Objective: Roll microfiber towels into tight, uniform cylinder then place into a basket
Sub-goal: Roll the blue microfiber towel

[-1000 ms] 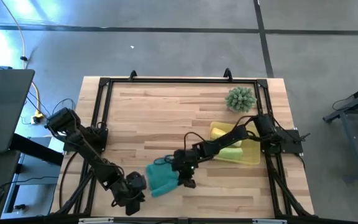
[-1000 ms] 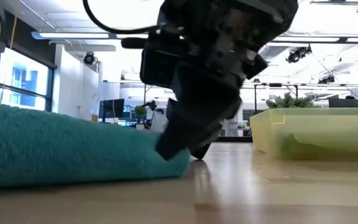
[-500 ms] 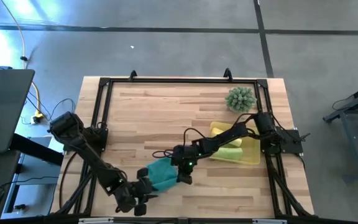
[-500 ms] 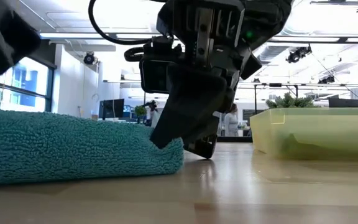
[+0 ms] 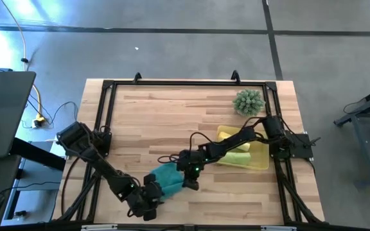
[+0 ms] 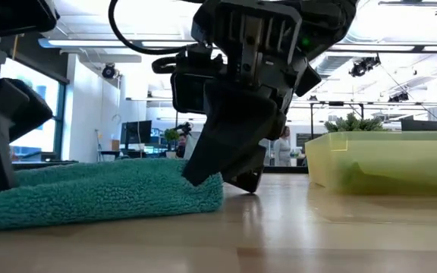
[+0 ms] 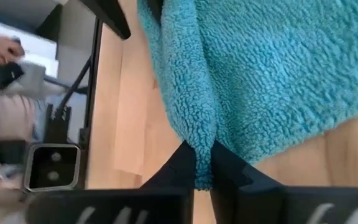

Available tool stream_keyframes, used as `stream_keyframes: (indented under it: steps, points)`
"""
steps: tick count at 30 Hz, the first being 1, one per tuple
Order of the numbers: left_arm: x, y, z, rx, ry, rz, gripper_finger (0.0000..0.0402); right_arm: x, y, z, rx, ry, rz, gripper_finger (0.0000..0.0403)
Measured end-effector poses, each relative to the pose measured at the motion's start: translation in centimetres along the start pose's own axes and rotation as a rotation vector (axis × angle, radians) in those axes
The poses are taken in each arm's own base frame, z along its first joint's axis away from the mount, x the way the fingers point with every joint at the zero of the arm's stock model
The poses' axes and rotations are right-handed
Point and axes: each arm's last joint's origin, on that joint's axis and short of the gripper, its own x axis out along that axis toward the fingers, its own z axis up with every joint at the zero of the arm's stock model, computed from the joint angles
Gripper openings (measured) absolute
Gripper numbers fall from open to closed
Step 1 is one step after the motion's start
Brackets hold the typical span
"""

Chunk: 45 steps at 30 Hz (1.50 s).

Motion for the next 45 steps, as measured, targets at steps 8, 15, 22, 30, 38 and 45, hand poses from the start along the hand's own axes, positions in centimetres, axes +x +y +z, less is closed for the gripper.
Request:
stream_keyframes:
  steps: [8,15,22,30,38,45]
  points:
    - [0.4,-0.1,-1.3,-0.099,0.035,0.033,0.0159,-1.6,0.7,0.5,-0.218,-0.009,0.008,0.0105]
    - [0.7,-0.1,-1.5,-0.146,0.025,0.041,0.0159,-4.5,4.8,0.7,-0.619,-0.067,-0.081,0.0132]
    - [0.6,-0.1,-1.5,-0.148,0.023,0.037,0.0159,-0.5,9.4,-2.7,-1.135,-0.105,-0.428,0.0133]
    - [0.6,-0.1,-1.5,-0.154,0.019,0.033,0.0158,1.8,9.0,-3.2,-1.108,-0.176,-0.501,0.0175]
    - [0.7,0.0,-1.3,-0.175,0.016,0.035,0.0158,2.0,8.9,-3.3,-1.109,-0.174,-0.498,0.0204]
    - [0.7,0.0,-1.3,-0.179,0.016,0.033,0.0158,2.7,6.7,-3.2,-1.046,-0.117,-0.504,0.0204]
